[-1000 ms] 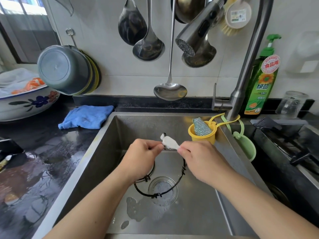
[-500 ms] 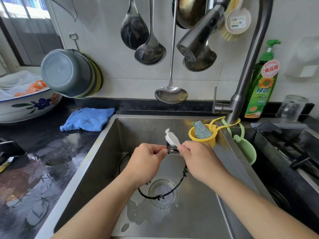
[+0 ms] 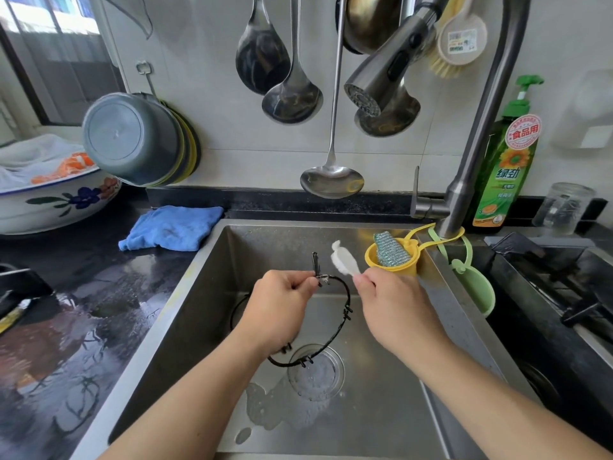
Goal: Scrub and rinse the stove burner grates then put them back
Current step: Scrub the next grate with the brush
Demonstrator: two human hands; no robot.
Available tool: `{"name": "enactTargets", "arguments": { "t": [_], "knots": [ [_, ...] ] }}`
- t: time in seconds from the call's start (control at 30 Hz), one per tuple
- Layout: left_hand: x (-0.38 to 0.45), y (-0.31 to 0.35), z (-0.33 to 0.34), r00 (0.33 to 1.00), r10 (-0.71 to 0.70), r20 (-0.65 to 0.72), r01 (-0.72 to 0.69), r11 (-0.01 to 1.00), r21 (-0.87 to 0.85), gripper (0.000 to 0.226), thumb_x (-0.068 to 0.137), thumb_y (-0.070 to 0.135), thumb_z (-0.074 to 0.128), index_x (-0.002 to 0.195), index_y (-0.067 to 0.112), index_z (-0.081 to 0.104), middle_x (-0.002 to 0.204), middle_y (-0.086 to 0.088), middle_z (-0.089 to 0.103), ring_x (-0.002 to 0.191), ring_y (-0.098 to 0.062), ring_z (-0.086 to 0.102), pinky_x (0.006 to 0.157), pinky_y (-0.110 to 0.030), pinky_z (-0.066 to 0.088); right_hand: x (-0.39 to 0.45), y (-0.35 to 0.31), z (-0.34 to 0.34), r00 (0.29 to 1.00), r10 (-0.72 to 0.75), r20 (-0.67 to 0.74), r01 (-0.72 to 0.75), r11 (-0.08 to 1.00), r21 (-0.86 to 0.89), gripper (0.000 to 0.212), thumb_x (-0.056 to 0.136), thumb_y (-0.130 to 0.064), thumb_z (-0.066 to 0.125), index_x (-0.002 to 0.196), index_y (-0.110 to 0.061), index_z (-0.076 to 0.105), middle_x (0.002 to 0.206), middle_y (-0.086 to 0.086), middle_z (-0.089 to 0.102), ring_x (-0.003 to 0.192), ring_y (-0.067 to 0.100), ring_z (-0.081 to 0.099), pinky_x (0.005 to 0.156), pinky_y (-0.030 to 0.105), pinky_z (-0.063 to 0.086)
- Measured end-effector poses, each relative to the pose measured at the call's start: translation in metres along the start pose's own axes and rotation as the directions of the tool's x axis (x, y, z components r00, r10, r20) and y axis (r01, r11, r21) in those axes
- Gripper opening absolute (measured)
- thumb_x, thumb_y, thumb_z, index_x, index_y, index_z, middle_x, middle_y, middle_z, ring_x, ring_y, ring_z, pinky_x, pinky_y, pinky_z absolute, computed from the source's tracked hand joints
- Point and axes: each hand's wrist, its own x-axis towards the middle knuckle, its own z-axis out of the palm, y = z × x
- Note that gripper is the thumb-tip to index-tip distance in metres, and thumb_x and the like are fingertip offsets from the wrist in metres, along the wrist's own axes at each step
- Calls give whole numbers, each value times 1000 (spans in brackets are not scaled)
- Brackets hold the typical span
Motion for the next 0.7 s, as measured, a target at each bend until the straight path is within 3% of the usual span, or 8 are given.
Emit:
{"name": "enactTargets", "arguments": {
  "t": [0.07, 0.17, 0.3, 0.47, 0.53, 0.6, 0.63, 0.7],
  "knots": [
    [1, 1, -2, 1000, -20, 6, 20, 1000, -9, 20, 103, 28, 58, 110, 26, 78, 47, 13, 36, 38, -3, 30, 42, -16, 30, 0, -4, 0, 999, -34, 18, 34, 999, 32, 40, 105, -41, 41, 73, -18, 50, 64, -1, 51, 59, 18, 46, 51, 35, 33],
    [0, 3, 0, 998, -6, 57, 5, 1000, 12, 30, 103, 27, 57, 87, 7, 73, 54, 7, 30, 44, -9, 23, 46, -24, 24, -2, -12, 6, 990, -118, 76, 119, 993, -7, 35, 104, -41, 45, 76, -21, 51, 64, -4, 49, 60, 17, 48, 50, 35, 33],
    [-3, 6, 2, 998, 4, 69, -4, 1000, 6, 24, 103, 27, 56, 103, 31, 80, 51, 10, 31, 44, -8, 25, 41, -19, 25, 0, -13, 5, 997, -76, 13, 76, 997, -28, 36, 103, -44, 44, 78, -19, 50, 68, -3, 50, 68, 26, 52, 58, 39, 42],
    [-1, 4, -1, 998, -11, 66, 13, 1000, -23, 26, 103, 27, 57, 92, 17, 79, 54, 9, 30, 47, -9, 23, 46, -23, 25, -8, -16, 3, 991, -95, 94, 97, 995, -18, 35, 104, -41, 44, 74, -23, 45, 67, -2, 49, 61, 17, 46, 52, 36, 35],
    [-4, 6, 3, 994, 3, 107, 0, 1000, -21, 24, 103, 28, 57, 100, 29, 81, 54, 10, 36, 49, -8, 28, 47, -21, 29, -1, -15, 2, 996, -81, 37, 82, 996, -20, 37, 104, -42, 43, 73, -22, 45, 68, -2, 50, 65, 21, 48, 55, 37, 39],
    [-5, 6, 7, 992, 3, 124, -4, 1000, 8, 22, 102, 31, 59, 111, 31, 79, 59, 8, 57, 55, -5, 44, 55, -17, 38, 5, -11, 3, 999, -36, -14, 36, 999, -7, 42, 105, -42, 41, 69, -20, 42, 67, -1, 50, 64, 21, 48, 55, 36, 38],
    [-4, 5, 7, 995, -5, 100, 3, 1000, 21, 22, 102, 32, 60, 115, 30, 77, 70, 8, 71, 63, -2, 55, 63, -15, 44, 6, -7, 3, 1000, -7, -12, 7, 1000, -7, 43, 105, -42, 41, 68, -20, 42, 66, -1, 50, 63, 20, 47, 55, 35, 36],
    [-2, 7, 1, 1000, -26, 6, 26, 1000, -13, 23, 102, 31, 61, 119, 28, 76, 83, 17, 77, 76, 8, 64, 70, -9, 46, 5, 2, 4, 998, 65, 21, -64, 998, -27, 44, 105, -43, 39, 68, -18, 44, 68, 2, 52, 64, 20, 47, 55, 36, 34]
  ]
}}
